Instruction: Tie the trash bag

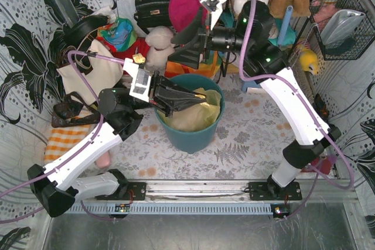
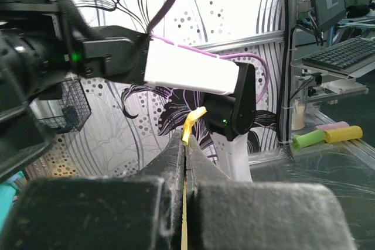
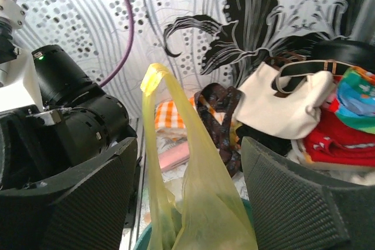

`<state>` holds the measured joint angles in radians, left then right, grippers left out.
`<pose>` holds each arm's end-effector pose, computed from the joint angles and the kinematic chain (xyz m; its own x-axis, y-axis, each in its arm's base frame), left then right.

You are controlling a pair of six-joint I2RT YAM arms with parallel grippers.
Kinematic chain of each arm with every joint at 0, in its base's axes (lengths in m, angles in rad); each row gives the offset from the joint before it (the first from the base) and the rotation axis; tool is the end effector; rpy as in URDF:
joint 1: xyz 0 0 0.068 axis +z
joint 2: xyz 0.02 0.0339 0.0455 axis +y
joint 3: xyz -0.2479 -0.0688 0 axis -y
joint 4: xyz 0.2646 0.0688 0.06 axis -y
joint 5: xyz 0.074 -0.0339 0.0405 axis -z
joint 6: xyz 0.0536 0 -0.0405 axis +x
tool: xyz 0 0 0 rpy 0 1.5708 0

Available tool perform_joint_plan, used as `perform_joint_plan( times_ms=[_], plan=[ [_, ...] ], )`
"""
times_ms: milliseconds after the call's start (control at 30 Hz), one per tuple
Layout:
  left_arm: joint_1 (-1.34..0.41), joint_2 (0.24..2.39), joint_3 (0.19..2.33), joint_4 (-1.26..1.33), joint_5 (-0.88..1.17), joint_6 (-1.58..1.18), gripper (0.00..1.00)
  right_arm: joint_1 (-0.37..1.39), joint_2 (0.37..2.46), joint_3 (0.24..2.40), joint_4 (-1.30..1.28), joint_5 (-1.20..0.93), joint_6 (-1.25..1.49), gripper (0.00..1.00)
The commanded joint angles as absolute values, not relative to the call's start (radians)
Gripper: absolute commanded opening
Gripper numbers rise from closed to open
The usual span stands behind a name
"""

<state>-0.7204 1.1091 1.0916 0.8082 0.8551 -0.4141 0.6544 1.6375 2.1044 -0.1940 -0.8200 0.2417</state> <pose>0.1627 -0.1966 0.4684 0.1544 -0.4868 -0.8597 0.9764 -0.0578 0.2081 0.2556 0.2455 0.5633 -0.0255 0.1863 -0.9822 -0.9968 0.0702 0.0392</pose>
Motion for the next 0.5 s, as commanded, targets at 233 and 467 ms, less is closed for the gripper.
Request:
perform_joint_plan(
  times_ms=[233, 467],
  plan=[
    [-0.759, 1.138, 1.116, 0.819, 0.868, -0.414, 0.00, 0.720, 1.830, 2.319, -0.112, -1.003, 0.214, 0.81],
    [-0.761, 1.130, 1.118, 0.801, 0.865, -0.403, 0.00, 0.741, 1.930, 2.423, -0.093, -1.034, 0.265, 0.70]
  ],
)
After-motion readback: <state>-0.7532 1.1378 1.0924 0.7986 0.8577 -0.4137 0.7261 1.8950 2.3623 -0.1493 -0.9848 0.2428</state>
